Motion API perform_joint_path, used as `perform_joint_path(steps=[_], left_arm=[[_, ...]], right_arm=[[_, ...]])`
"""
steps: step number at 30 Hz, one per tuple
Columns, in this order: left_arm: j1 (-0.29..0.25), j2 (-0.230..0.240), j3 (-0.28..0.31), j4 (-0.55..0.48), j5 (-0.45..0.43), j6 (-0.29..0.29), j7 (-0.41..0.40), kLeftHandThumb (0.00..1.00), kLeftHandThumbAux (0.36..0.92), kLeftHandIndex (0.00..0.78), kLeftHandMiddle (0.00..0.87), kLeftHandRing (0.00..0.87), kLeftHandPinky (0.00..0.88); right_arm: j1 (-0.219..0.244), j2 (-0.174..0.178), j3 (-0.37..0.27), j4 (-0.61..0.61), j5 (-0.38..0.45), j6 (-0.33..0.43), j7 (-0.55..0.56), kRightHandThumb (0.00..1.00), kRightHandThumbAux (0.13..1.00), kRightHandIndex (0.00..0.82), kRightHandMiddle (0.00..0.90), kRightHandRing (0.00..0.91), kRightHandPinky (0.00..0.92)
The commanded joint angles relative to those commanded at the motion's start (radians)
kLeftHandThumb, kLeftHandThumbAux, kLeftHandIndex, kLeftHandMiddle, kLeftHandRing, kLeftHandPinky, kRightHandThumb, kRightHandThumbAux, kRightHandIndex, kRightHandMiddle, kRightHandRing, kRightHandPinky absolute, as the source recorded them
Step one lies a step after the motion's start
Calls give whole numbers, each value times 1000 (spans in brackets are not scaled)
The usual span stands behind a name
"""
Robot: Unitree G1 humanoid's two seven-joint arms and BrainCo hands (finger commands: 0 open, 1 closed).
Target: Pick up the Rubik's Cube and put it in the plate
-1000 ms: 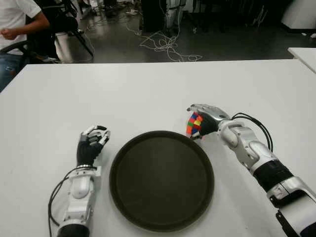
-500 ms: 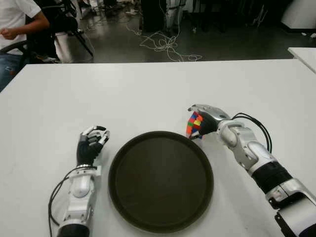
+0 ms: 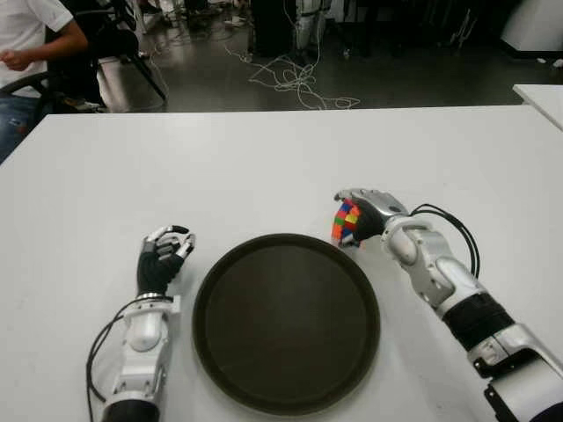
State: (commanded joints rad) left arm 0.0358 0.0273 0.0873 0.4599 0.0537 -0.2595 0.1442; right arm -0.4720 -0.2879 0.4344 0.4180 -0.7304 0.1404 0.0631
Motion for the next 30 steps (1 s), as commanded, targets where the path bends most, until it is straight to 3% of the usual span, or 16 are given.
perform_joint_path(steps=[3,9,30], left_arm=[[0,1,-1,-3,3,8,3,703,708,442,806,826,806],[0,1,-1,-4,0,9,-1,703,708,442,806,826,804],[1,-2,1,0,-12,-13,-12,701,709,442,809,831,811]], right_arm=[[4,5,-2,-1,-5,2,-33,640,738,411,592,626,661],[10,14,-9,-4,-3,8,-73,684,731,425,672,694,713],[33,40,-41,-32,16,17,-134,691,730,428,710,729,737]])
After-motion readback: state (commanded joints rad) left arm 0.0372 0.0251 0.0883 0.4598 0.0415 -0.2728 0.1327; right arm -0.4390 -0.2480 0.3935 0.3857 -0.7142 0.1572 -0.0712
